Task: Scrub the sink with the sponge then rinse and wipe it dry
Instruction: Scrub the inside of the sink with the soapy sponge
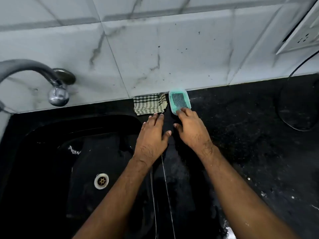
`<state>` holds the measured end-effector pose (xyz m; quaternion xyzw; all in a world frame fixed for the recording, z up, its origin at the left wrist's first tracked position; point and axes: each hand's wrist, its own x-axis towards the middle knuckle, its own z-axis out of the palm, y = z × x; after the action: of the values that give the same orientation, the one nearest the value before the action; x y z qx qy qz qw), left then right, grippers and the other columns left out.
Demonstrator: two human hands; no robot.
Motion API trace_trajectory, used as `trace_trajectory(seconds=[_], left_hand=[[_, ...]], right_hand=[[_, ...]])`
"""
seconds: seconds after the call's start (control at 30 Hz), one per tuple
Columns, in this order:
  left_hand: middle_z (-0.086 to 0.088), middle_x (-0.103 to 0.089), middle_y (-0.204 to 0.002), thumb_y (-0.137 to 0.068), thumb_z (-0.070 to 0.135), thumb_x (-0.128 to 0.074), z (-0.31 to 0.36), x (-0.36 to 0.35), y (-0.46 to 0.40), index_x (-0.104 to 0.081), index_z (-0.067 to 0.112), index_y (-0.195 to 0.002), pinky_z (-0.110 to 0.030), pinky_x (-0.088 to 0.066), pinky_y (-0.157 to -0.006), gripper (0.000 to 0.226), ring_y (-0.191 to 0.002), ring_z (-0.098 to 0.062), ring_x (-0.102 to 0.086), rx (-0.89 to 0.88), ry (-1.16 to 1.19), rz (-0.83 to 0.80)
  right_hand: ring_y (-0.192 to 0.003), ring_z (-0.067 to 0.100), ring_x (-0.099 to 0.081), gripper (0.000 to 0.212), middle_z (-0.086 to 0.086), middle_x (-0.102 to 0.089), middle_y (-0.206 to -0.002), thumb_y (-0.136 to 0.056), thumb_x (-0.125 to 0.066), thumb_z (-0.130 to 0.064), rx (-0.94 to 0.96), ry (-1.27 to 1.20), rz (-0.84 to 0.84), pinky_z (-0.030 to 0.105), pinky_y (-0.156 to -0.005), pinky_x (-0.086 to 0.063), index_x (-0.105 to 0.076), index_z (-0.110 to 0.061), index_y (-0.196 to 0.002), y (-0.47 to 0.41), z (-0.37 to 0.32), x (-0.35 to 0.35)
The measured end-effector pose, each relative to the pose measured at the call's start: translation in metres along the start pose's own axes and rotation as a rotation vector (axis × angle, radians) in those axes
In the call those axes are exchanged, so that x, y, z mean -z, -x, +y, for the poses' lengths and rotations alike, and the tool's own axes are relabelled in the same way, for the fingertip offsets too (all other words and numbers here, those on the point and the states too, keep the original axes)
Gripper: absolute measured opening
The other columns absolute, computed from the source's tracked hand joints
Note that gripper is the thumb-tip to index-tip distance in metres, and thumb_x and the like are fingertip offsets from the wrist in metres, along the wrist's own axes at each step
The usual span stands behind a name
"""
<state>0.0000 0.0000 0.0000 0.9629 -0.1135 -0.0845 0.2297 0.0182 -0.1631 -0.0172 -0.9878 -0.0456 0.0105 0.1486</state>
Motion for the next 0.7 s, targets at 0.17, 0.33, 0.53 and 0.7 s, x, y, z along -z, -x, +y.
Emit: trace_trajectory(seconds=[0.17, 0.33, 0.53, 0.7], left_hand=[[-0.011, -0.027, -0.162, -0.099, 0.037, -0.054, -0.004, -0.013, -0.023, -0.026, 0.012, -0.156, -0.042, -0.018, -0.124, 0.068, -0.151, -0.025, -0.020, 0.021, 0.023, -0.007], [-0.011, -0.026, -0.162, -0.099, 0.036, -0.055, -0.008, -0.021, -0.024, -0.027, 0.012, -0.156, -0.039, -0.014, -0.125, 0.067, -0.152, -0.024, -0.019, 0.020, 0.043, -0.004], [-0.009, -0.024, -0.163, -0.100, 0.036, -0.053, -0.006, -0.025, -0.016, -0.026, 0.014, -0.157, -0.034, -0.008, -0.124, 0.066, -0.152, -0.022, -0.016, 0.011, 0.077, -0.004], [-0.007, -0.025, -0.163, -0.100, 0.035, -0.054, -0.004, -0.023, -0.004, -0.026, 0.015, -0.157, -0.035, -0.012, -0.125, 0.067, -0.152, -0.021, -0.018, 0.018, 0.117, -0.004]], right_hand=[[-0.099, 0.028, -0.056, 0.033, 0.007, -0.059, -0.115, -0.087, -0.066, -0.012, 0.017, 0.038, 0.148, 0.043, -0.077, -0.053, -0.067, -0.013, -0.120, -0.023, 0.012, -0.019], [-0.081, 0.027, -0.058, 0.024, 0.004, -0.062, -0.090, -0.077, -0.072, -0.007, 0.009, 0.085, 0.256, 0.036, -0.064, -0.045, -0.074, -0.016, -0.099, -0.035, 0.016, -0.024], [-0.080, 0.024, -0.058, 0.021, 0.000, -0.064, -0.088, -0.078, -0.073, -0.010, 0.033, 0.118, 0.235, 0.035, -0.068, -0.042, -0.073, -0.020, -0.096, -0.024, 0.020, -0.021], [-0.078, 0.025, -0.058, 0.029, 0.000, -0.065, -0.085, -0.071, -0.077, -0.006, 0.088, 0.071, 0.202, 0.036, -0.069, -0.045, -0.072, -0.018, -0.097, 0.007, 0.017, -0.022]])
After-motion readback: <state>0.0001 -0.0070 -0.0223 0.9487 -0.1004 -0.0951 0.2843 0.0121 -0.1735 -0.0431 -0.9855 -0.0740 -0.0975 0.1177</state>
